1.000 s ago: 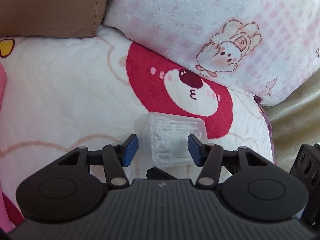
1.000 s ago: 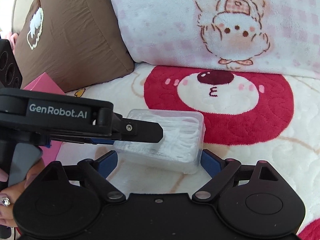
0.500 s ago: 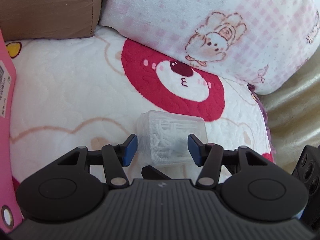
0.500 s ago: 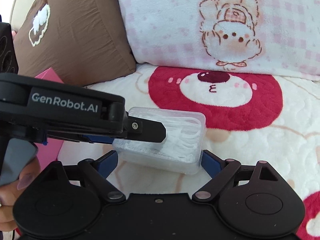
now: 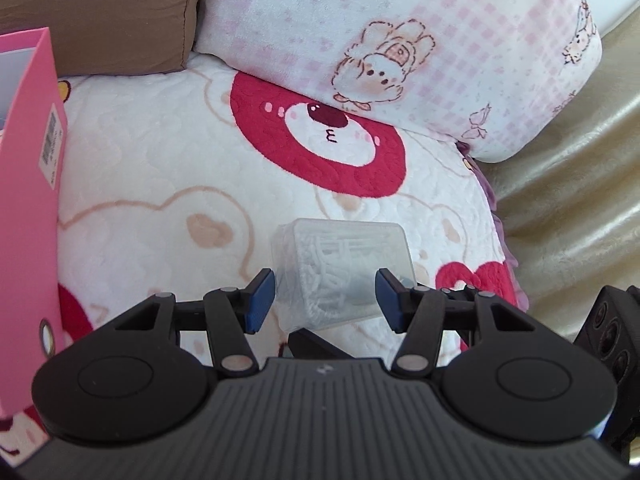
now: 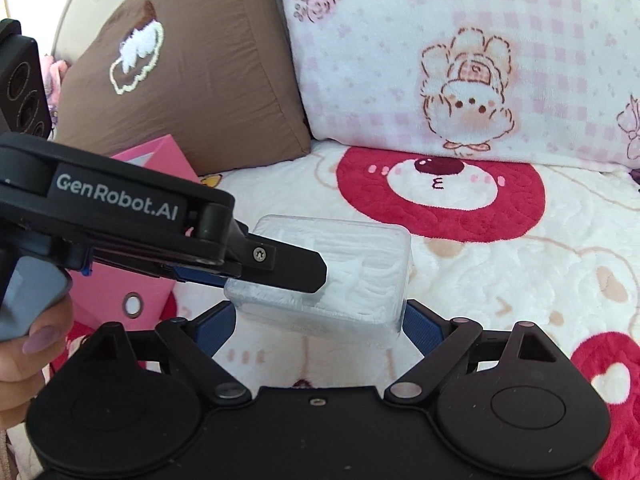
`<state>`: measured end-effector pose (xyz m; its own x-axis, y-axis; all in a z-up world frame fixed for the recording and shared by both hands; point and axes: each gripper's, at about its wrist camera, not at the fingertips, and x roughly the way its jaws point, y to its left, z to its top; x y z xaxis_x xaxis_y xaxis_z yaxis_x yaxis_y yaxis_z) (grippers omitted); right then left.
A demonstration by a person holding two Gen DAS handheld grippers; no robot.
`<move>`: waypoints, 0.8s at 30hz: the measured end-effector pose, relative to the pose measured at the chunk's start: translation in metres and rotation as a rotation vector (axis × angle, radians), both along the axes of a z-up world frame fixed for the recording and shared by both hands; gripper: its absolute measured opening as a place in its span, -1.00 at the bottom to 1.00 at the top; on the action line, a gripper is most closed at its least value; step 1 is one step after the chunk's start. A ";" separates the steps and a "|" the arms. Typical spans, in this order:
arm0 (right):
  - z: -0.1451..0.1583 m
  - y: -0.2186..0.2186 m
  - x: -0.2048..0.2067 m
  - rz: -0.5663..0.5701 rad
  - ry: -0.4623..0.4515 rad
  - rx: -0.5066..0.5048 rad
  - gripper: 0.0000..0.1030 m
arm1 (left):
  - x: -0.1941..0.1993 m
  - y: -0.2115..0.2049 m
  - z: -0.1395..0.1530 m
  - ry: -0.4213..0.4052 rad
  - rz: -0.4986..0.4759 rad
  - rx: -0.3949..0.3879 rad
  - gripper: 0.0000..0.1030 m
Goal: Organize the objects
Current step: 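Close the left tool on the clear floss-pick case, then lift the floss-pick case with the left tool and carry it to the pink box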
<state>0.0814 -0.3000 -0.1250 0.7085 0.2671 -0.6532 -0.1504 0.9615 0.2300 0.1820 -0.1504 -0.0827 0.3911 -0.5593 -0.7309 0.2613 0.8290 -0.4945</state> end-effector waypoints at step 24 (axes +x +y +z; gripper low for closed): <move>0.058 0.055 -0.078 0.146 -0.032 -0.089 0.80 | -0.082 0.048 0.064 0.042 -0.056 0.060 0.04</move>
